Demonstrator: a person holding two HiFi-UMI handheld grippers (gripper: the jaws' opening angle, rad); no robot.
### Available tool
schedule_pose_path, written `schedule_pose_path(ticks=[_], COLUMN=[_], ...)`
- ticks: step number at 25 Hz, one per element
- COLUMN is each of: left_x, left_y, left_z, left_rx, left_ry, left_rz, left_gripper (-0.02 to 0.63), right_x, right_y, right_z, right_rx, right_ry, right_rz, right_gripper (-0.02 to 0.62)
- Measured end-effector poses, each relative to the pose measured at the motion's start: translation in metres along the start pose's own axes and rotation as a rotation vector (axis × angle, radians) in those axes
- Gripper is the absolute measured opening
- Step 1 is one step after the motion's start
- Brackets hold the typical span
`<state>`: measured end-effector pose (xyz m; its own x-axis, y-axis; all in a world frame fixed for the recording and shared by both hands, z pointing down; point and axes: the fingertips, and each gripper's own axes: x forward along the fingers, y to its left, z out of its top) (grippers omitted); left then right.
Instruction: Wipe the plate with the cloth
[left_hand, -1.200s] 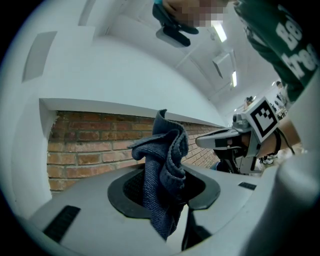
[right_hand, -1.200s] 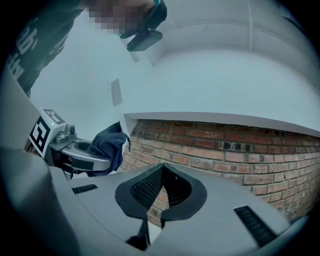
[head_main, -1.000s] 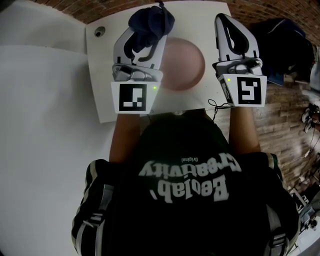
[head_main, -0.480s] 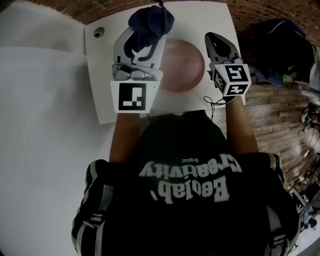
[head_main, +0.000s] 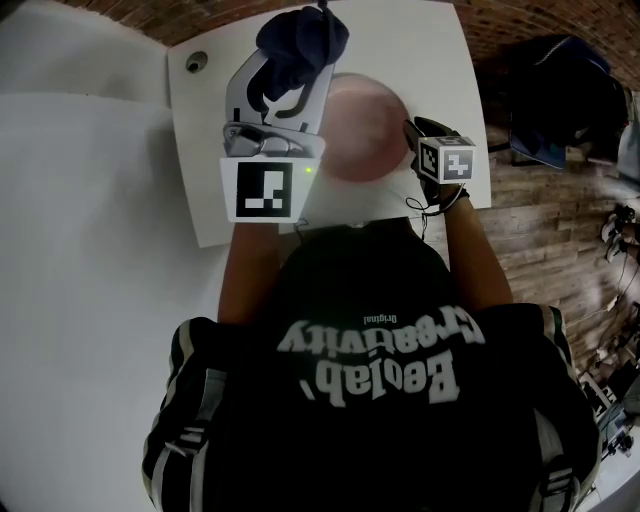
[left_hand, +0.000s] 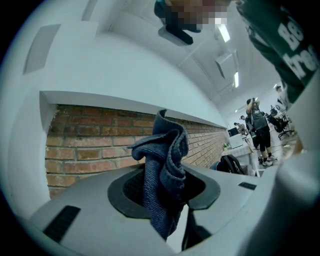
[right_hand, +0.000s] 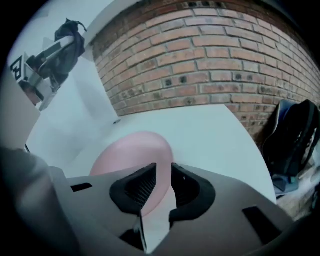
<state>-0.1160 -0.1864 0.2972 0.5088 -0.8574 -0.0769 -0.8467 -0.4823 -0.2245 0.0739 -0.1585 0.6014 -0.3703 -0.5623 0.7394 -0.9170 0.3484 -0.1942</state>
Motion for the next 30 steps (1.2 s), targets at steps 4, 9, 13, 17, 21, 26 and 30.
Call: schedule_pose_path(ticks=[4, 9, 13, 17, 21, 26, 30], left_x=[0.001, 0.0, 0.0, 0.0, 0.0, -0.001, -0.001], left_y=[0.0, 0.001, 0.001, 0.0, 0.001, 0.0, 0.0], left_z=[-0.002, -0.005, -0.003, -0.002, -0.002, -0.002, -0.001], left_rx=[0.001, -0.021, -0.011, -0.023, -0.022, -0.008, -0.007], left_ry=[0.006, 0.006, -0.001, -0.003, 0.001, 0.001, 0.004], left_rz=[-0.003, 0.001, -0.003, -0.002, -0.001, -0.007, 0.001], left_gripper=[0.143, 0.143, 0.143, 0.143, 0.143, 0.143, 0.143], right_x=[0.007, 0.012, 0.013, 0.014, 0.015, 0.018, 0.015], right_y=[-0.008, -0.007, -0.003, 0.012, 0.028, 0.035, 0.047], right_z=[-0.034, -0.053, -0.054, -0.07, -0.082, -0.088, -0.096], right_rx=[0.098, 0.192, 0.216, 0.258, 0.336, 0.425, 0.511], right_ry=[0.095, 0.135, 0.151, 0.209, 0.261, 0.284, 0.331], right_rz=[0.003, 0.033, 0.049, 0.101, 0.161, 0.18, 0.237], right_gripper=[0.078, 0.089, 0.089, 0.098, 0.1, 0.094, 0.091])
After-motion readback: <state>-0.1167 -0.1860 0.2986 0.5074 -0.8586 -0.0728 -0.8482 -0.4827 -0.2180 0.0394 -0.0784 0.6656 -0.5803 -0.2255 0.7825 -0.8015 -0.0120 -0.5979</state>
